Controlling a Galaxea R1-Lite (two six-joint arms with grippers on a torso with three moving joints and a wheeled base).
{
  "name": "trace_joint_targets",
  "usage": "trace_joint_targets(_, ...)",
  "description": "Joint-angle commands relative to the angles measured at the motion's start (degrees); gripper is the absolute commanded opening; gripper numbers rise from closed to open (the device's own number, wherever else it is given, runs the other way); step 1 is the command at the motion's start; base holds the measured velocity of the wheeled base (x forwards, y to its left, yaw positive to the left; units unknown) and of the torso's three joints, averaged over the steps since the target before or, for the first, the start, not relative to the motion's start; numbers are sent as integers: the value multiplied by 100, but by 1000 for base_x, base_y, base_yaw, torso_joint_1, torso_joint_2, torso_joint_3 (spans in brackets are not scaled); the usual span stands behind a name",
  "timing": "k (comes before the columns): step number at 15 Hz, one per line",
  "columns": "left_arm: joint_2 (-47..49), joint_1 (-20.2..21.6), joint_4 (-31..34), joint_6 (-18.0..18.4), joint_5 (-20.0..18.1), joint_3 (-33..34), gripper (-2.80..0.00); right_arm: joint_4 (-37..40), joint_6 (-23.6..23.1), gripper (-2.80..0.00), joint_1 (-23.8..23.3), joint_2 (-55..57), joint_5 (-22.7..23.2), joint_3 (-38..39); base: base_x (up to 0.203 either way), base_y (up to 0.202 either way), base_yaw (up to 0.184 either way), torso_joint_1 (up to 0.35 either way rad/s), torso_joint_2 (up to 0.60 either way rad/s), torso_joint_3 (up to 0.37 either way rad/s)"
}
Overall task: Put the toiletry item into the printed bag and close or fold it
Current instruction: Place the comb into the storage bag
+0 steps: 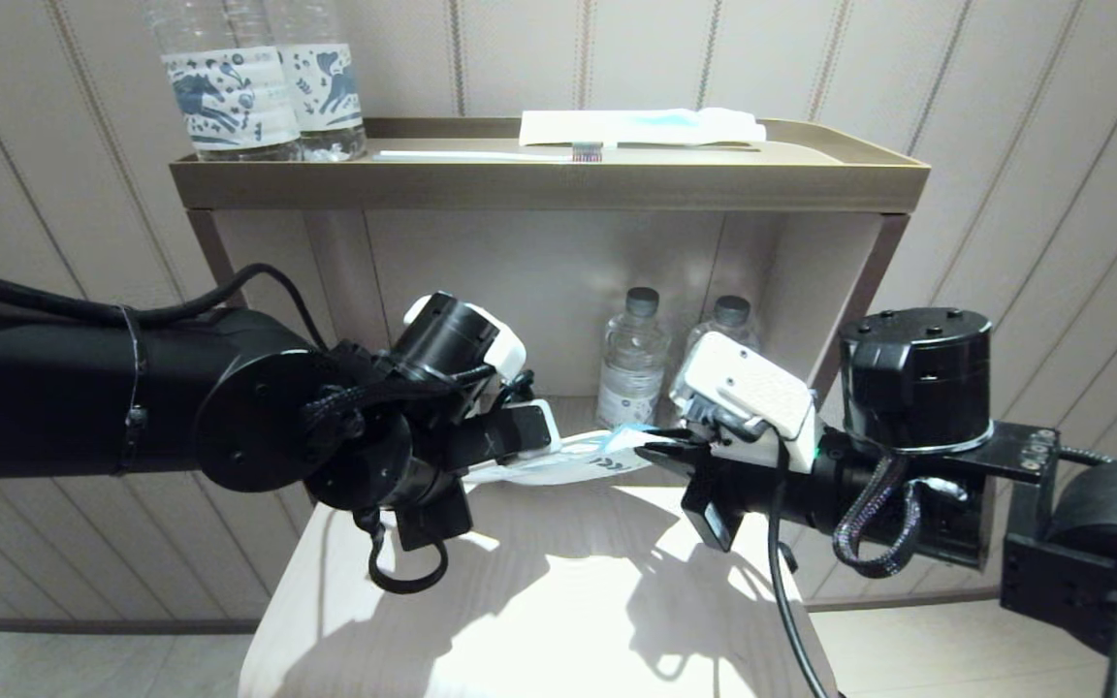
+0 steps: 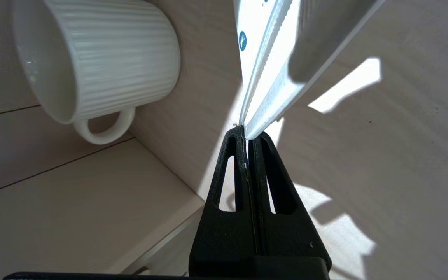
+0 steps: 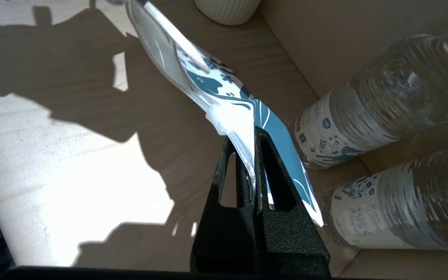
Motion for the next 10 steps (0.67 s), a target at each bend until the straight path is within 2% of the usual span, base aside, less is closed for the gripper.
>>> trace_joint_targets(1,-90,5,23,39,12,-82,-280,99,42,-280,2,-1,6,-82,0,0,0,0,0,0)
trace_joint_targets(4,-123,5,269,41,12,-394,-280,606,355,-280,5,-44,7,-357,0,0,0,0,0,0)
trace_joint_targets(6,-123,5,624,41,12,-603,-280,747,421,-280,-4,-35,-1,-445,0,0,0,0,0,0)
trace_joint_targets(10,-29,7,716,41,-3,-619,-280,1125,481,-280,-9,-11,5,-629,0,0,0,0,0,0)
